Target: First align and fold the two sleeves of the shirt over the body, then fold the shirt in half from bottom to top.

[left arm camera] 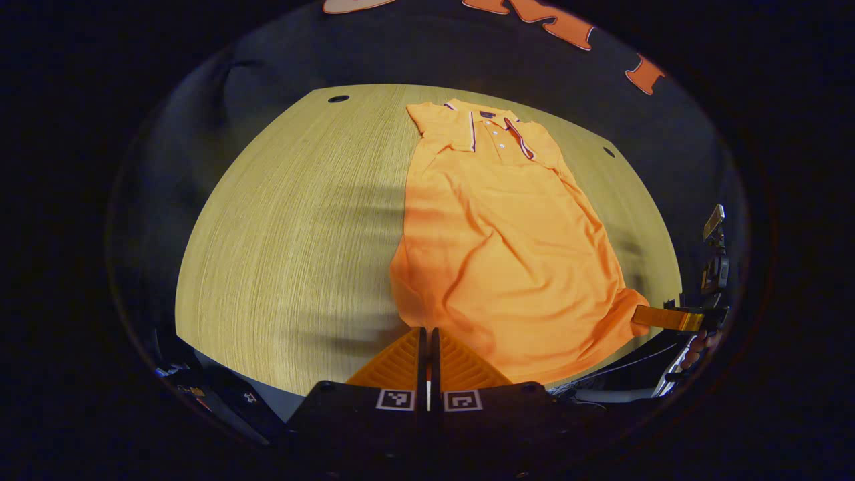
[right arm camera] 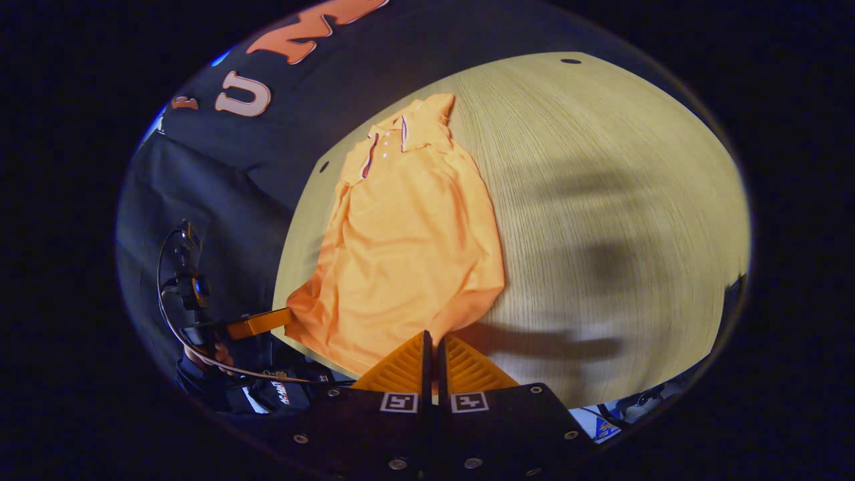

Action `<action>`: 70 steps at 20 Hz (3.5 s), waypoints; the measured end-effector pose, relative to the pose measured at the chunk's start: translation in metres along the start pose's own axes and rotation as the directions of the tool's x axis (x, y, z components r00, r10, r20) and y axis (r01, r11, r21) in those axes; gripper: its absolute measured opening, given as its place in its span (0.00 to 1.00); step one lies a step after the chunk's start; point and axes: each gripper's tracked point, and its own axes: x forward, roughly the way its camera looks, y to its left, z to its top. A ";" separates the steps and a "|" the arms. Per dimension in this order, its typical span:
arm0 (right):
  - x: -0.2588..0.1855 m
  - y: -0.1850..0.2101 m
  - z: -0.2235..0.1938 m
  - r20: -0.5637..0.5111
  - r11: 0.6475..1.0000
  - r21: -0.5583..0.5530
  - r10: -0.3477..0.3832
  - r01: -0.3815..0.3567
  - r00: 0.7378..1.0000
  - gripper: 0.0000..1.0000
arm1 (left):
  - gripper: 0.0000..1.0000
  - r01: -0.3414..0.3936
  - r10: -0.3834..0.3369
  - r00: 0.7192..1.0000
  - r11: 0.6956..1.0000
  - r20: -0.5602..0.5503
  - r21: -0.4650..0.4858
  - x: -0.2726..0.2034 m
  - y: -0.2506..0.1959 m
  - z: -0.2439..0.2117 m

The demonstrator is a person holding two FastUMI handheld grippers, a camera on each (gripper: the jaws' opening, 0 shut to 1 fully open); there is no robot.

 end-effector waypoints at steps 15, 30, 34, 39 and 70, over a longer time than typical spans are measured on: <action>-0.038 0.041 0.103 0.301 0.977 0.078 0.169 -0.201 0.938 0.04 | 0.01 0.060 -0.070 0.972 0.997 0.226 0.050 -0.039 -0.027 0.097; -0.020 0.101 0.213 0.371 0.993 0.012 0.101 -0.114 0.923 0.04 | 0.01 0.250 -0.248 0.923 0.968 0.294 0.031 -0.178 0.035 0.197; -0.008 0.113 0.245 0.377 0.997 -0.020 0.071 -0.069 0.924 0.03 | 0.01 0.245 -0.257 0.914 0.966 0.314 0.076 -0.209 0.058 0.236; 0.020 0.103 0.291 0.373 1.000 0.003 0.008 -0.010 0.928 0.03 | 0.01 0.249 -0.256 0.916 0.967 0.310 0.063 -0.238 0.084 0.283; 0.154 -0.018 0.411 0.211 0.928 0.342 -0.226 0.145 0.951 0.34 | 0.11 0.001 -0.004 0.961 1.000 0.277 0.011 -0.174 0.204 0.398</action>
